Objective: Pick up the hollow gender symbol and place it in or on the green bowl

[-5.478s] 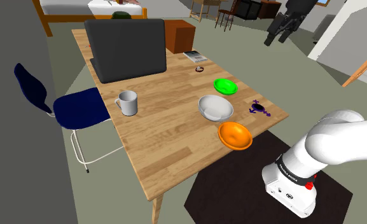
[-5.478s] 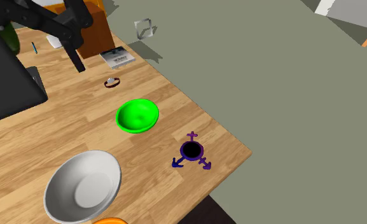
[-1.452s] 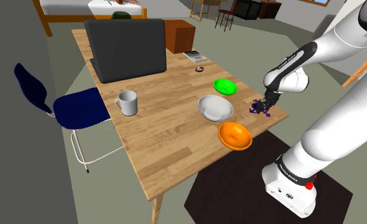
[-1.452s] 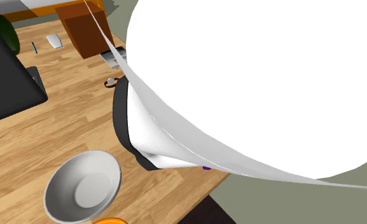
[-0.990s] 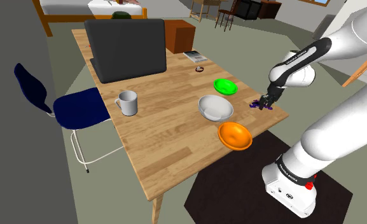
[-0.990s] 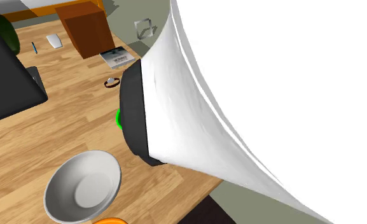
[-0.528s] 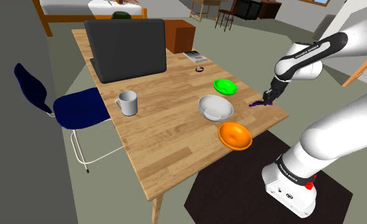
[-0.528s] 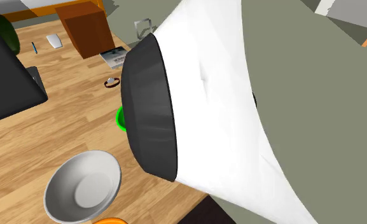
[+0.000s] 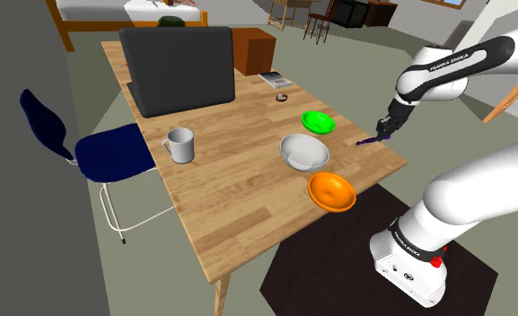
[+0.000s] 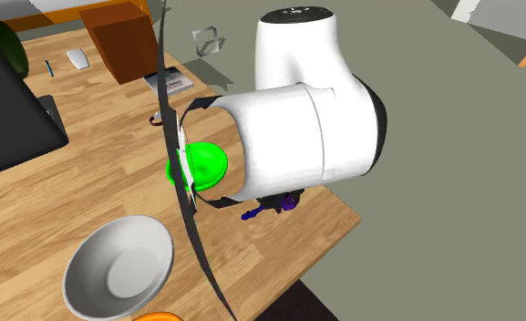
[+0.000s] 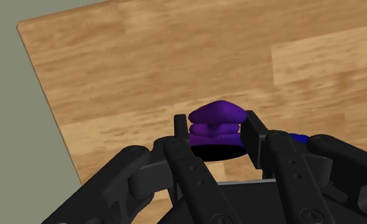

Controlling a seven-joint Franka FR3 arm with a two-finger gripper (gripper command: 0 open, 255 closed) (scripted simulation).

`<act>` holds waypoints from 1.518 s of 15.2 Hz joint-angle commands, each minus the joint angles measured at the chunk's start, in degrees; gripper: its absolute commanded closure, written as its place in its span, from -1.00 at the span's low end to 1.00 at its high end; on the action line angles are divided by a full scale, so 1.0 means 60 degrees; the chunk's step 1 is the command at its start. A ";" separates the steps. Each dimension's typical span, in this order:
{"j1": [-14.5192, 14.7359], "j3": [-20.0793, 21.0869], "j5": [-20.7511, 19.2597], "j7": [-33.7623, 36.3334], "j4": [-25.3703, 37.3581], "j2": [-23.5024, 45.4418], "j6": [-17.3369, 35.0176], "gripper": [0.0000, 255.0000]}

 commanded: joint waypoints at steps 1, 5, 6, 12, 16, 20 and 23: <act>-0.0028 0.0075 -0.0026 0.0027 0.0109 -0.0210 -0.0318 1.00; 0.0545 0.0338 0.0568 0.0347 0.0719 0.0520 -0.0278 1.00; 0.0721 0.0420 0.0767 0.0435 0.0943 0.0774 -0.0275 1.00; 0.1567 0.0891 0.1924 0.0823 0.2498 0.2361 -0.0424 1.00; 0.1929 0.1203 0.2610 0.1010 0.3734 0.3456 -0.0688 1.00; 0.2172 0.1543 0.3255 0.1220 0.5322 0.4714 -0.1142 1.00; 0.2138 0.1577 0.3375 0.1150 0.5187 0.4947 -0.0792 1.00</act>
